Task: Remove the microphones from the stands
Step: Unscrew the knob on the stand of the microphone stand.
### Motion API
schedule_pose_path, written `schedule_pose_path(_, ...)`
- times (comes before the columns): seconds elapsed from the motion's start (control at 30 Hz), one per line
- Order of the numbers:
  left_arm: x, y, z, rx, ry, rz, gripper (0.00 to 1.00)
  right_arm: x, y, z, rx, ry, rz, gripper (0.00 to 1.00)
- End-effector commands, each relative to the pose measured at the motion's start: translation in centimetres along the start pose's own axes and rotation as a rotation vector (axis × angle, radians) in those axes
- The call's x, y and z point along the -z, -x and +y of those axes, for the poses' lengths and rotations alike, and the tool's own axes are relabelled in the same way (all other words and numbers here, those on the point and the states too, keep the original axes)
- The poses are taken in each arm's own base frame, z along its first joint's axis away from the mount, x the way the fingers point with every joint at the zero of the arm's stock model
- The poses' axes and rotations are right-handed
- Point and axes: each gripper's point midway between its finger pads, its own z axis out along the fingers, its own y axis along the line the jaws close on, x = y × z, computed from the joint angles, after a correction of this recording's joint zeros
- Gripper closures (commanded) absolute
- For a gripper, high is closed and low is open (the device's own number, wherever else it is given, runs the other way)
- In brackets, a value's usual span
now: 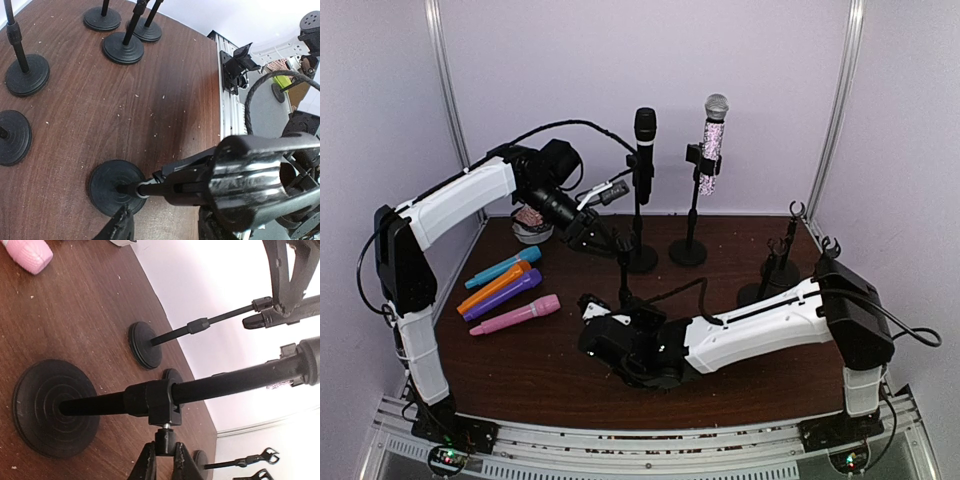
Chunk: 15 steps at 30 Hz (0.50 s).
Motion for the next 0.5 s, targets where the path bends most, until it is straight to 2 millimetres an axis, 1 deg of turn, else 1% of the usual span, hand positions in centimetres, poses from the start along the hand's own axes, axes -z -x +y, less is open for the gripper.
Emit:
schedule_pose_path(0.0,0.6,0.6,-0.5,-0.047,0.019,-0.006,0.54,0.5,-0.4,-0.8,0.125,-0.088,0.029,0.74)
schedule_pose_path(0.13,1.7,-0.1,-0.8,-0.043,0.028,0.005,0.54,1.2,0.3,-2.6,0.031,-0.078,0.015,0.38)
schedule_pose_path(0.17,2.0,-0.2,-0.8,-0.043,0.032,0.003,0.53,1.5,0.5,-3.2,-0.021,-0.049,0.010,0.34)
schedule_pose_path(0.2,2.3,-0.4,-0.8,-0.043,0.038,0.002,0.54,1.9,0.6,-3.9,-0.085,-0.005,0.001,0.31)
schedule_pose_path(0.27,2.8,-1.0,-0.7,-0.037,0.052,0.006,0.54,2.5,0.6,-4.6,-0.246,0.111,-0.009,0.29)
schedule_pose_path(0.4,3.6,-1.9,-0.8,-0.043,0.082,0.017,0.54,4.4,0.6,-4.5,-0.518,0.421,-0.073,0.25)
schedule_pose_path(0.47,4.0,-2.1,-0.9,-0.053,0.101,0.022,0.54,4.8,0.4,-4.6,-0.646,0.557,-0.083,0.25)
